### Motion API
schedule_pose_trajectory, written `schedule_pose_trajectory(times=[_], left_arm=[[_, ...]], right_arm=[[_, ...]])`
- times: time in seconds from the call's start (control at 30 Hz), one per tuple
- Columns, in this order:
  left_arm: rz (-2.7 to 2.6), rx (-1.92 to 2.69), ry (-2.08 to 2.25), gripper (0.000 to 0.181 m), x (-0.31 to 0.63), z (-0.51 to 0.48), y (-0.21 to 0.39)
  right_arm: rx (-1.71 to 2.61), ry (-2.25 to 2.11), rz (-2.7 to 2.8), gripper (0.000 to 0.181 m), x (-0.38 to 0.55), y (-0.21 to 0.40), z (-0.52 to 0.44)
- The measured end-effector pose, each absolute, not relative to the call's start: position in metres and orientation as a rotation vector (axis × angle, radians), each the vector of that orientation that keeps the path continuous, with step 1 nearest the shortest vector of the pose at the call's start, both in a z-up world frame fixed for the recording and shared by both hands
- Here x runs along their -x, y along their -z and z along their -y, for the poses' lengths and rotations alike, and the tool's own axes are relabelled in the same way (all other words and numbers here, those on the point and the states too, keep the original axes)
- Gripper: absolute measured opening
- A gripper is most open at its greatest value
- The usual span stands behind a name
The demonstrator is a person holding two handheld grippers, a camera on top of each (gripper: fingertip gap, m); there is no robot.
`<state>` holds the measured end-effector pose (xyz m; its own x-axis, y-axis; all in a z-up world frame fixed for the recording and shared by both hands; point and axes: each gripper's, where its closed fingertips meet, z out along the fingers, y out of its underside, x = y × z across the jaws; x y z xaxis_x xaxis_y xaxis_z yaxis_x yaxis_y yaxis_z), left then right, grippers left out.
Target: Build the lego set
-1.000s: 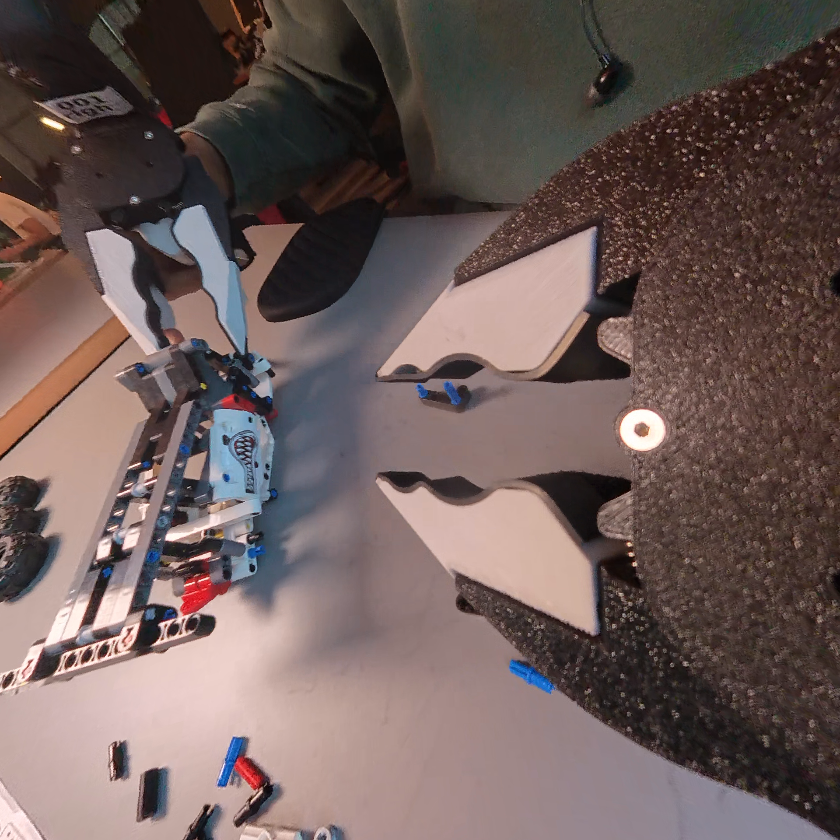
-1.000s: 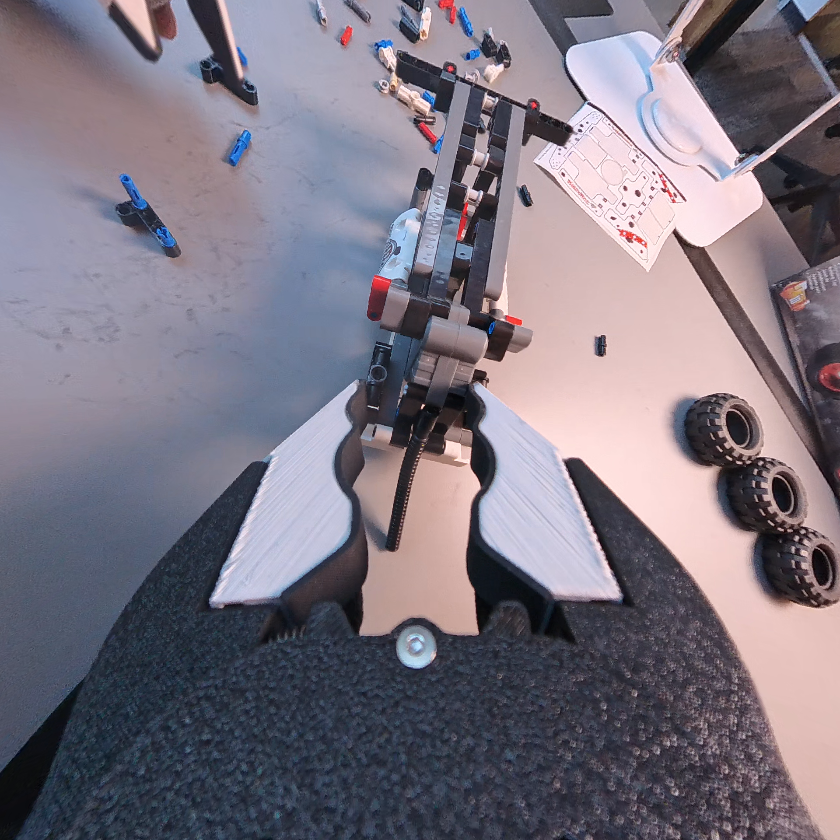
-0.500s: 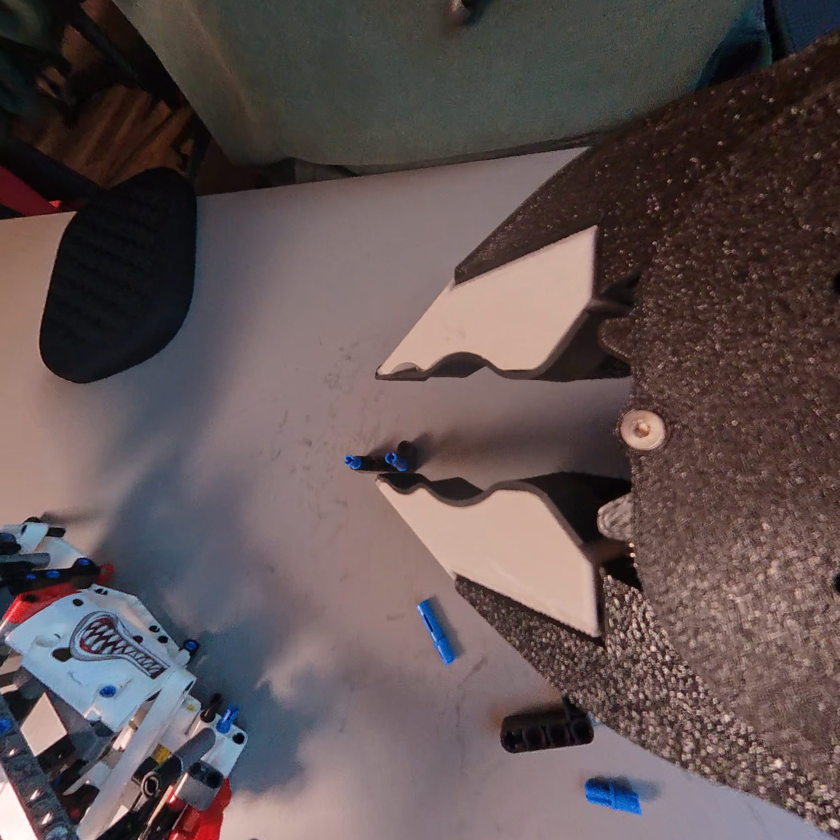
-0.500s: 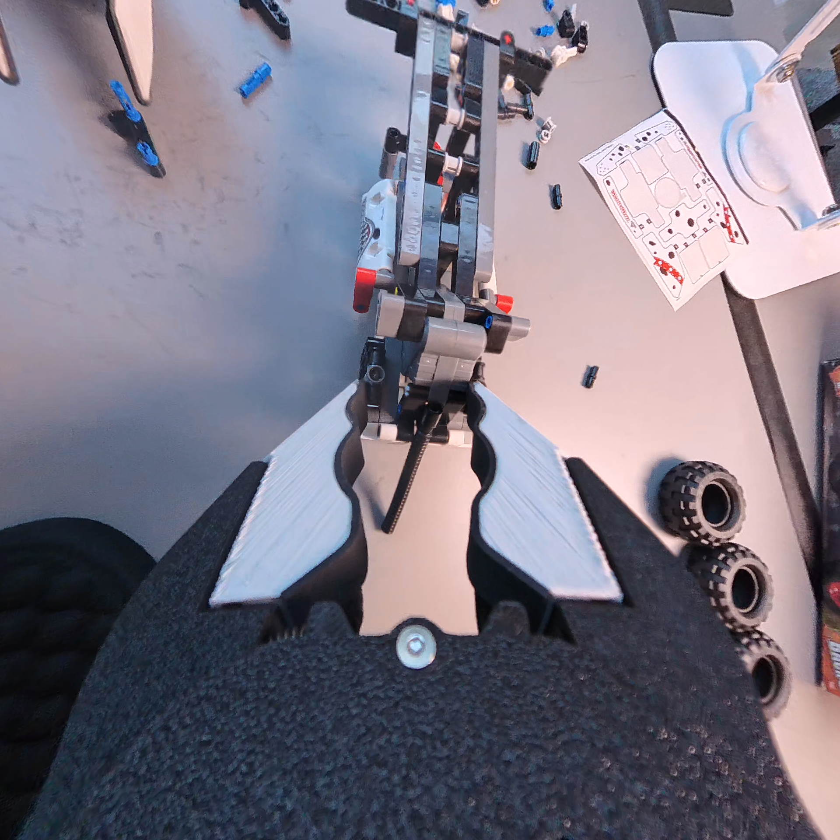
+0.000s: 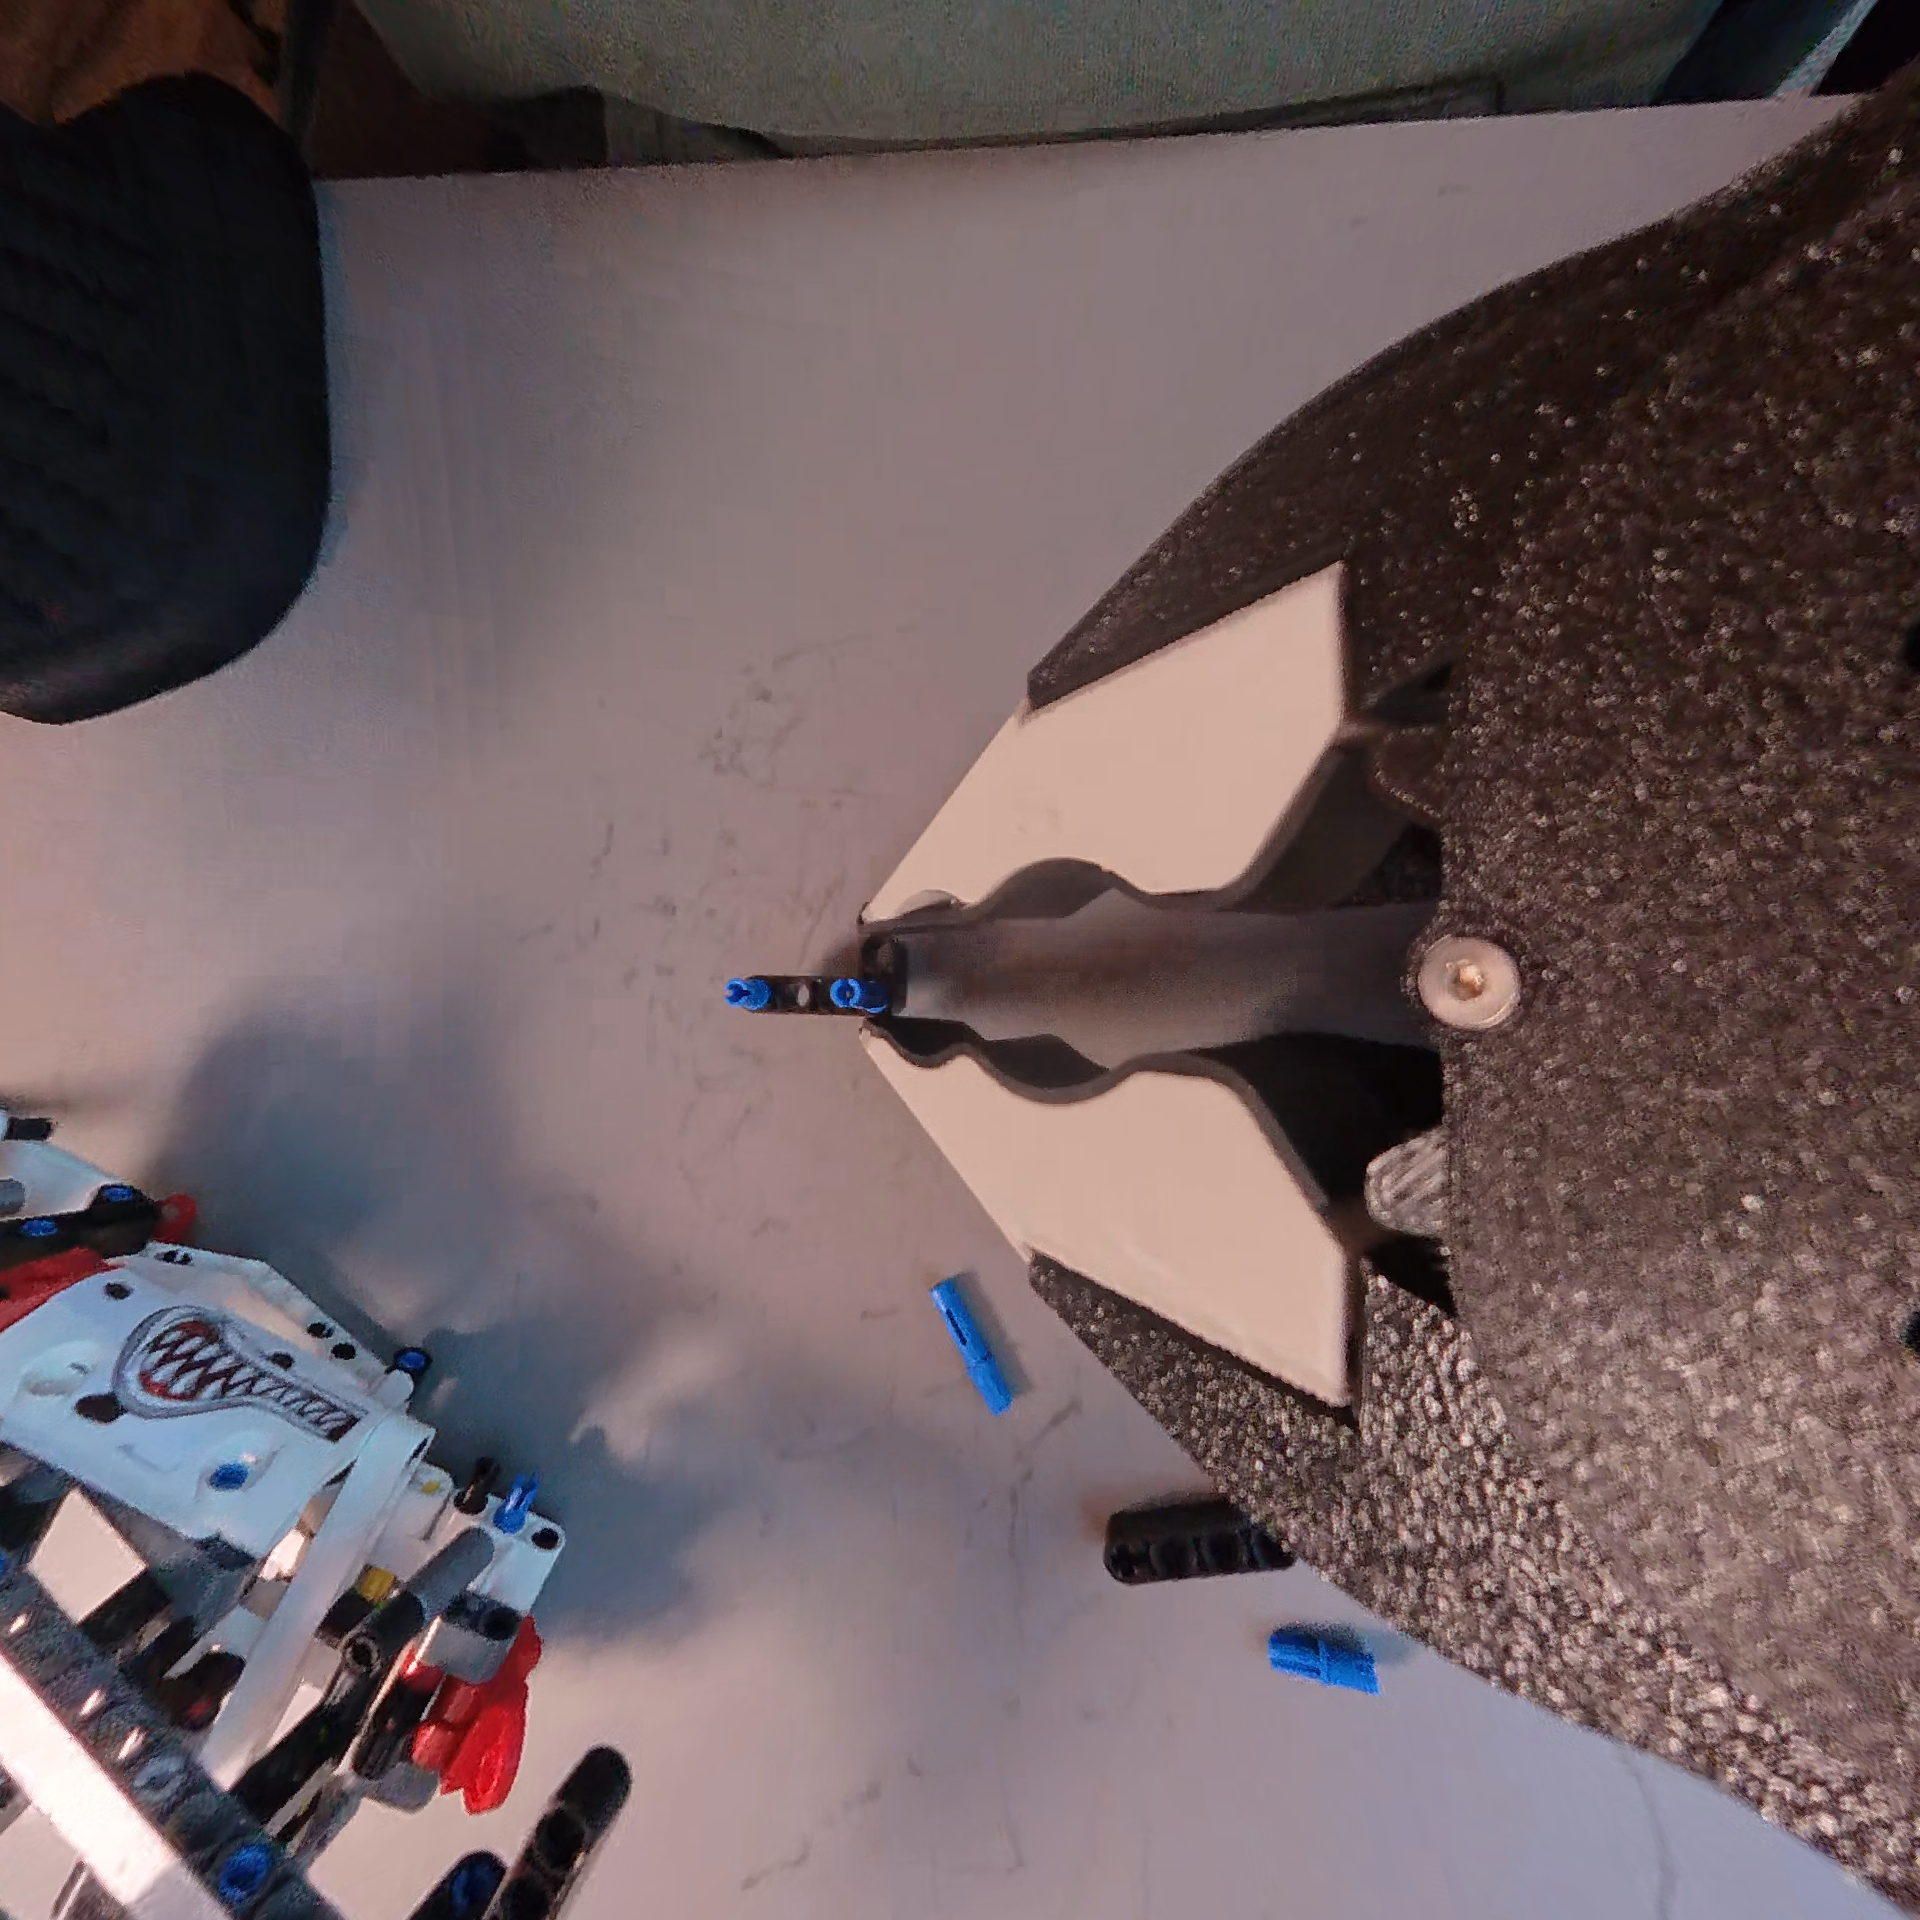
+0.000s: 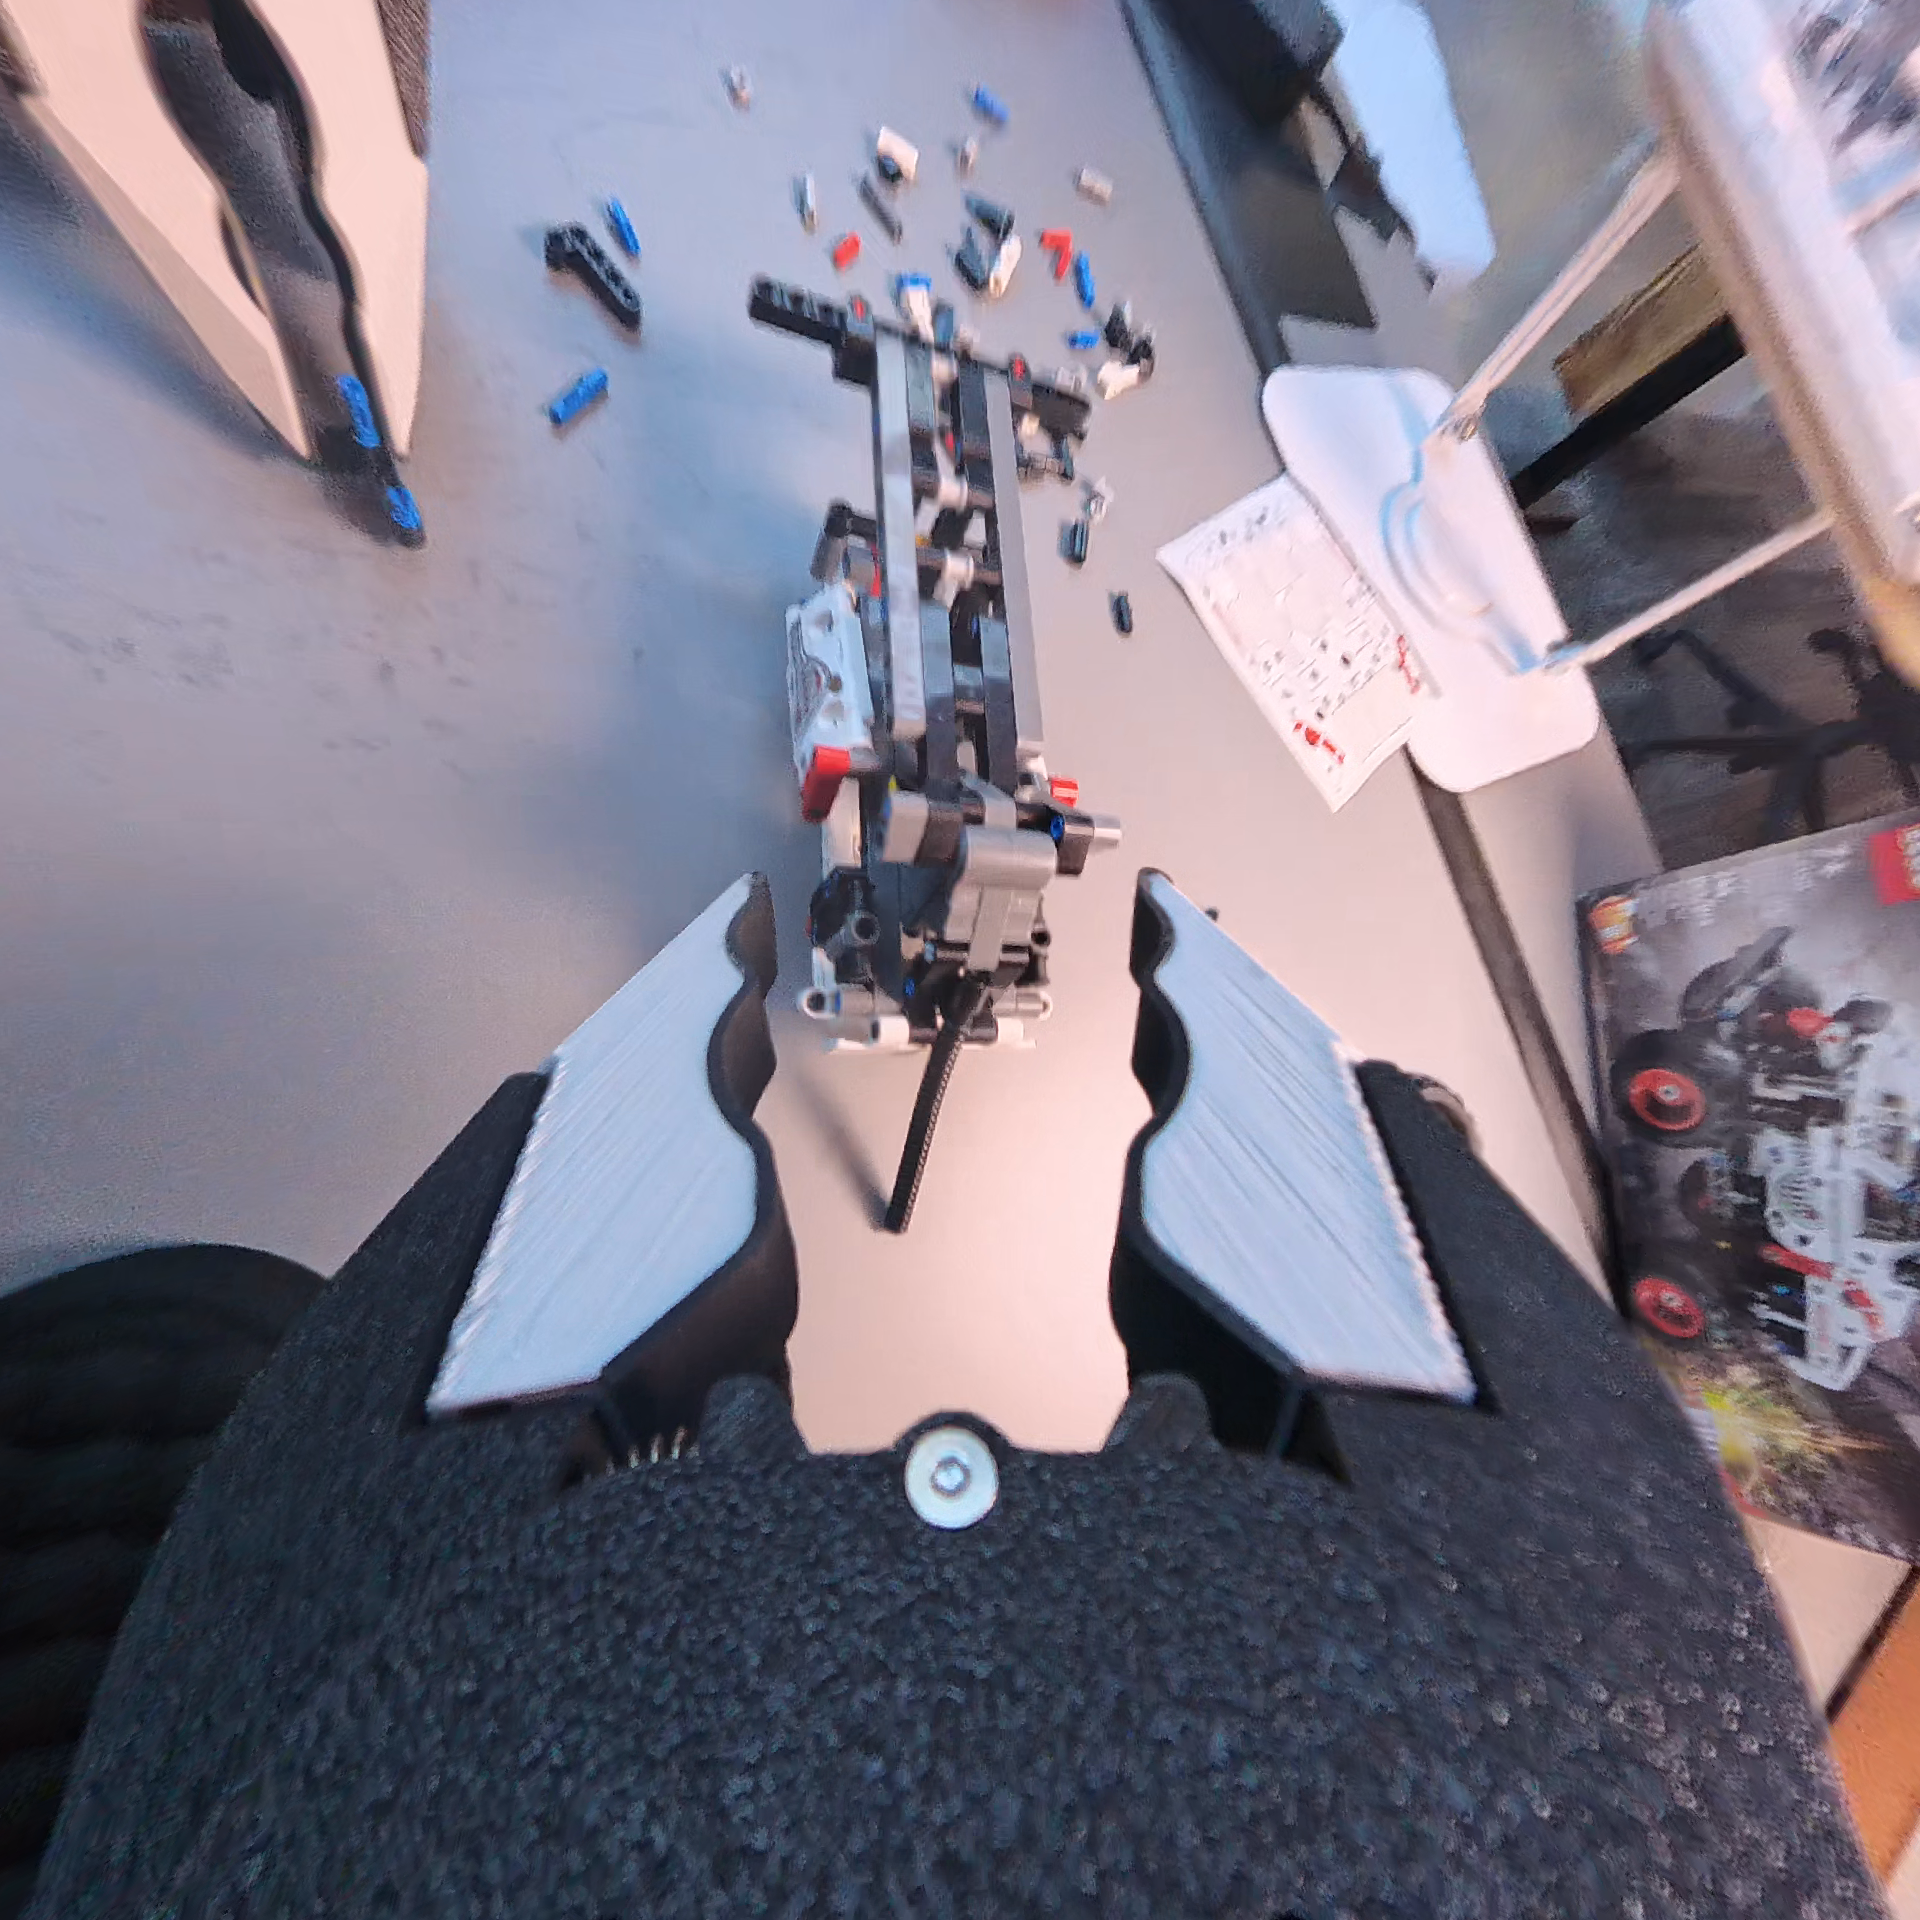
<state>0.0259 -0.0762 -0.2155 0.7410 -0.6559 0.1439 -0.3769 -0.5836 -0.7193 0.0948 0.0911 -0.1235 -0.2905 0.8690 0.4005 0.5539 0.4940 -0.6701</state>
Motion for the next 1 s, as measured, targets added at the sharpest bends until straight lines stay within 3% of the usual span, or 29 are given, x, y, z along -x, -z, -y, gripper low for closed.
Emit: schedule_pose_trajectory(times=[0.33,0.7,0.8,1.0], left_arm=[[-0.467,1.904,1.172,0.015,-0.044,0.078,0.139],[-0.249,1.712,1.461,0.015,-0.026,0.072,0.112],[-0.229,1.706,1.503,0.015,-0.026,0.071,0.112],[-0.204,1.679,1.544,0.015,-0.024,0.070,0.110]], right_arm=[[0.824,-0.874,2.021,0.043,-0.060,0.118,0.036],[0.769,-1.129,1.850,0.005,-0.017,0.100,0.055],[0.791,-1.177,1.832,0.005,-0.019,0.100,0.053],[0.778,-1.190,1.868,0.029,-0.023,0.105,0.055]])
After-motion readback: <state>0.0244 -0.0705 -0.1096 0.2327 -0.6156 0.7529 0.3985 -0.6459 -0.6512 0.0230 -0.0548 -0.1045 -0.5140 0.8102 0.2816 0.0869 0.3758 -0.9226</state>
